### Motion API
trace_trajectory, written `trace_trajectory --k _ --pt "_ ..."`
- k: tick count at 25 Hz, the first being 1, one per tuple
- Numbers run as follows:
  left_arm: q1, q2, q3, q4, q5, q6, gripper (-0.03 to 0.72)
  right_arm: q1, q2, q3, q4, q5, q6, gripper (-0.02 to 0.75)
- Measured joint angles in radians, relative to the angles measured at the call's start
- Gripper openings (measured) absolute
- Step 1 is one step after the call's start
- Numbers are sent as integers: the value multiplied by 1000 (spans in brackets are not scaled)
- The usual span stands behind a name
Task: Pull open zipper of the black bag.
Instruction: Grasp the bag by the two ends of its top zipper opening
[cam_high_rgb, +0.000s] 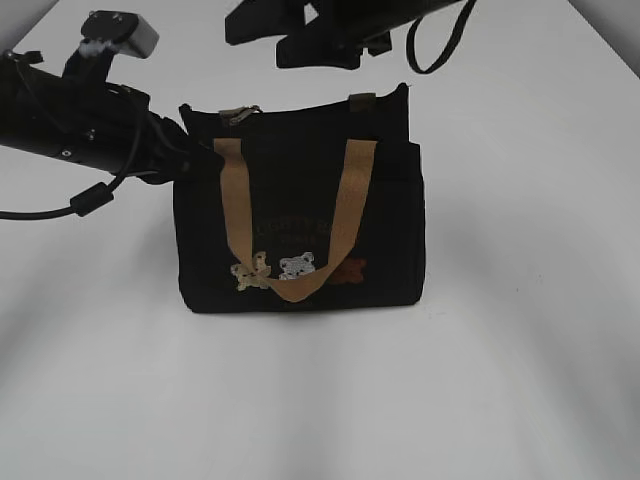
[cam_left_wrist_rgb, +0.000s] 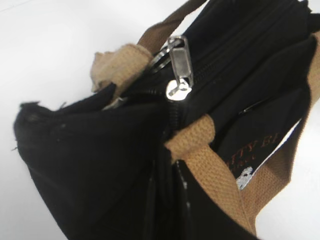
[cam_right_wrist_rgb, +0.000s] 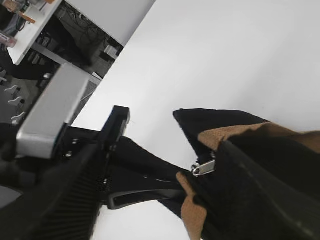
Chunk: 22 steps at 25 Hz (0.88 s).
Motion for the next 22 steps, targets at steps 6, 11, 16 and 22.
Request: trace_trajectory --k 6,11,16,22 --pt "0 0 0 0 0 1 36 0 97 -57 -56 42 63 541" --pt "0 0 0 0 0 1 36 9 138 -61 -70 48 69 541" --pt "0 0 0 0 0 1 36 46 156 -64 -75 37 69 534" --pt "0 0 1 0 0 1 36 84 157 -65 -78 -24 72 468"
